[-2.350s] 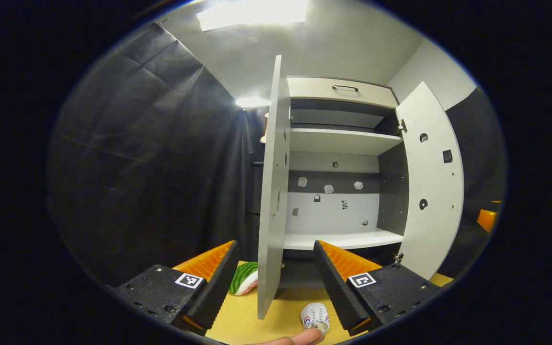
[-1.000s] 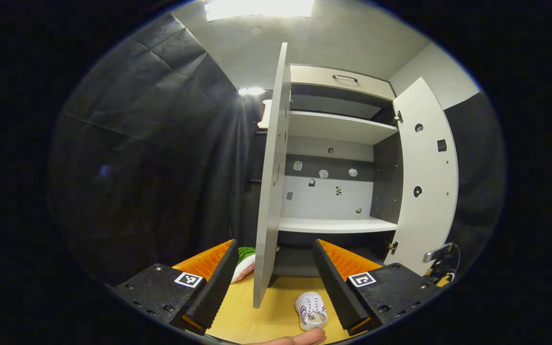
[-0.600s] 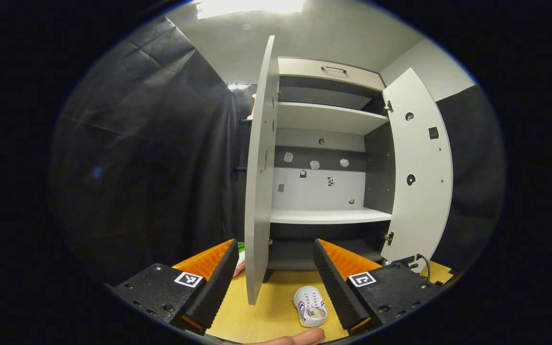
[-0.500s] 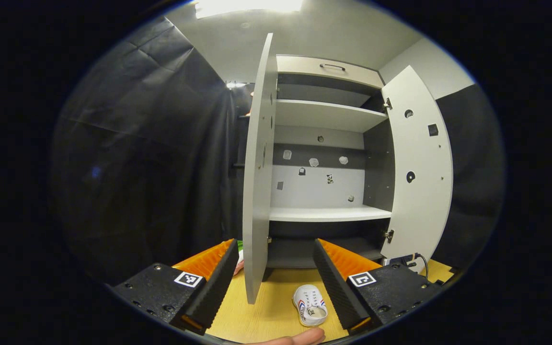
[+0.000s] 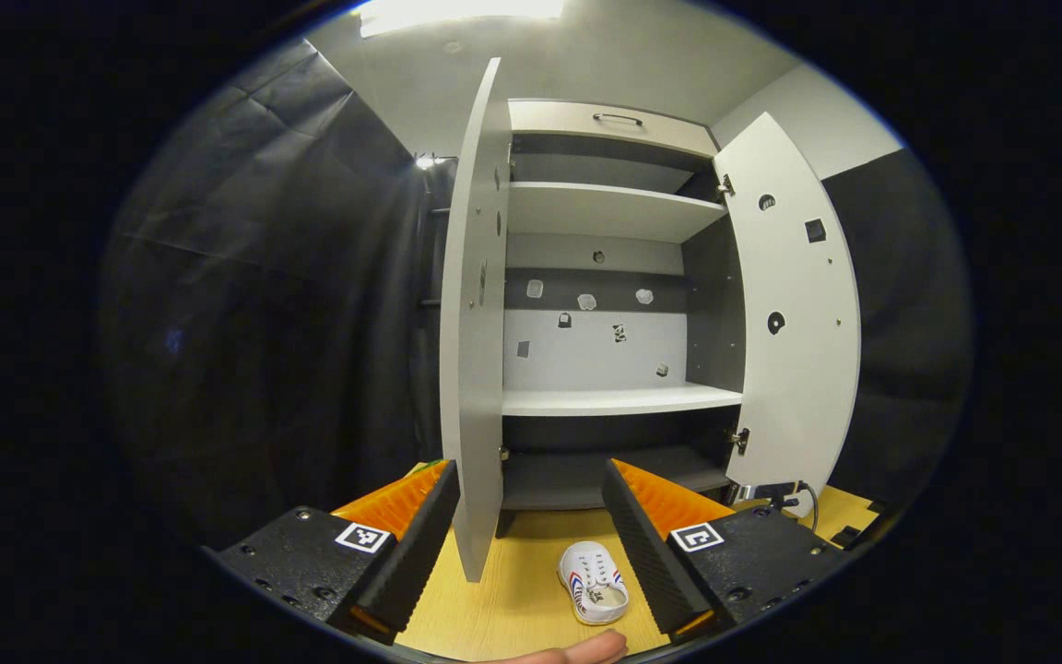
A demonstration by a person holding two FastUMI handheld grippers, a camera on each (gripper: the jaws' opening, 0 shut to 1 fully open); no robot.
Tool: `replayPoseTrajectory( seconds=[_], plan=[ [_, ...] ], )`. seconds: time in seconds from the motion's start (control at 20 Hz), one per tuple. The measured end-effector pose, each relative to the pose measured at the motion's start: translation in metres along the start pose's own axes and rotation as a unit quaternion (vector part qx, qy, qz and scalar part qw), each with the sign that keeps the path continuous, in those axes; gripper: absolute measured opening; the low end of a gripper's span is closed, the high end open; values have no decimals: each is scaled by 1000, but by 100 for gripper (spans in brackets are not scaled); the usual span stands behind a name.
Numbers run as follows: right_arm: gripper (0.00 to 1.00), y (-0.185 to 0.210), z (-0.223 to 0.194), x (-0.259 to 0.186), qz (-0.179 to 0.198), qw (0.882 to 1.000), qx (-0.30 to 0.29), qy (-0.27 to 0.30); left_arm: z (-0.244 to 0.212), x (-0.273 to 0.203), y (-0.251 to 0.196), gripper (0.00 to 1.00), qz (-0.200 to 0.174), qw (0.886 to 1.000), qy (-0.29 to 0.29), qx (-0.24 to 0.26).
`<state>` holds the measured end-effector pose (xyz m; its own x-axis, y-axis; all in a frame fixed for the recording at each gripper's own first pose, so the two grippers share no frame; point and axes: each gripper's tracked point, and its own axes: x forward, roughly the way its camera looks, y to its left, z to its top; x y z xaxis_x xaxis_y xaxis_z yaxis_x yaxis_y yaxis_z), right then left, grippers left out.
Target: Grab one shoe with the right hand and put it into the shoe cabinet, grab the other shoe with the left hand and put it into the shoe cabinet; then close the right door with the right hand and the left door with the left hand.
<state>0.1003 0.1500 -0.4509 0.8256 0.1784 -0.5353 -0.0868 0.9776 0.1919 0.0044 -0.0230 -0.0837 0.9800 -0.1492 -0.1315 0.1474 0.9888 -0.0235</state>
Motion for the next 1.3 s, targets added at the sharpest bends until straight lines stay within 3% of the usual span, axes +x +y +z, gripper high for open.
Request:
replayPoseTrajectory(
  seconds=[0.05,0.1,0.15,0.25,0.45,0.65,1.1,1.3],
  plan=[
    [2,1,0,-3,3,1000,0,-3,0,0,-1,95,-2,1000,-1,-1],
    [6,1,3,1,8,1000,-4,-5,-1,0,-2,95,-5,1000,-1,-4],
    [0,5,-6,3,14,1000,-11,3,-2,1,-4,95,-7,1000,-1,-6],
    [1,8,-5,5,11,1000,-15,5,-3,2,-4,95,-8,1000,0,-10],
    [1,3,20,-12,2,998,-33,-50,-7,3,-2,95,-8,1000,-1,-8],
    [0,16,55,-37,33,995,-7,-92,-14,7,-2,95,-16,1000,5,-18],
    [0,46,157,-88,58,982,-41,-178,-19,24,-4,95,-22,1000,9,-11],
    [0,59,224,-111,62,968,-58,-236,-14,33,-16,95,-34,999,6,8]
  ],
)
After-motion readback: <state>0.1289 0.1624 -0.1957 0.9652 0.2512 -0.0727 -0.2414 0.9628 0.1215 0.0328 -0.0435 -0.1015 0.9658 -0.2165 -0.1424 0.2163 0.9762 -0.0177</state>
